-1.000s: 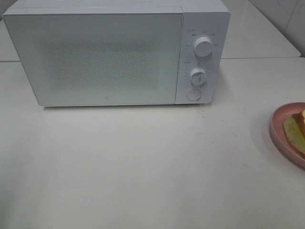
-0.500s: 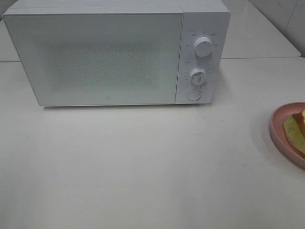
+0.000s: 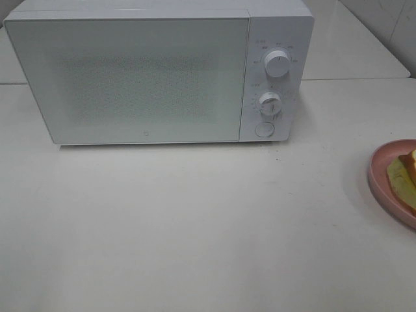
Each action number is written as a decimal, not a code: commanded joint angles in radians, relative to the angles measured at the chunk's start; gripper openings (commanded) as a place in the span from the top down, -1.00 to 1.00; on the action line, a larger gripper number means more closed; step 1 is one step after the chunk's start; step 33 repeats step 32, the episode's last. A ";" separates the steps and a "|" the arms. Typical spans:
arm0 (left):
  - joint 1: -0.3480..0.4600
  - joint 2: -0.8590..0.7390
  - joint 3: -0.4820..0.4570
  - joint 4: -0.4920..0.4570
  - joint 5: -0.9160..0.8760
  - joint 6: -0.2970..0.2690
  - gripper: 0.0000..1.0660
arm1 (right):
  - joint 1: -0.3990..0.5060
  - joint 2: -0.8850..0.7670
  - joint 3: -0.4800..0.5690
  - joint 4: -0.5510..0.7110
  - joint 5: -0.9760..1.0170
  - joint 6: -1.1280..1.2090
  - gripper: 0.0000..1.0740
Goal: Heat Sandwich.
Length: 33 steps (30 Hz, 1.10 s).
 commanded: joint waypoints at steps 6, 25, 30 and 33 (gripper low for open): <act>-0.004 -0.026 0.003 -0.010 -0.011 0.001 -0.90 | -0.005 -0.026 0.000 -0.003 -0.010 -0.009 -0.39; -0.004 -0.026 0.003 -0.010 -0.011 0.001 -0.90 | -0.005 -0.026 0.000 -0.003 -0.010 -0.009 -0.39; -0.004 -0.026 0.003 -0.010 -0.011 0.001 -0.90 | -0.005 -0.026 0.000 -0.003 -0.010 -0.009 -0.39; -0.004 -0.026 0.003 -0.010 -0.011 0.001 -0.90 | -0.005 -0.026 0.000 -0.003 -0.010 -0.009 -0.39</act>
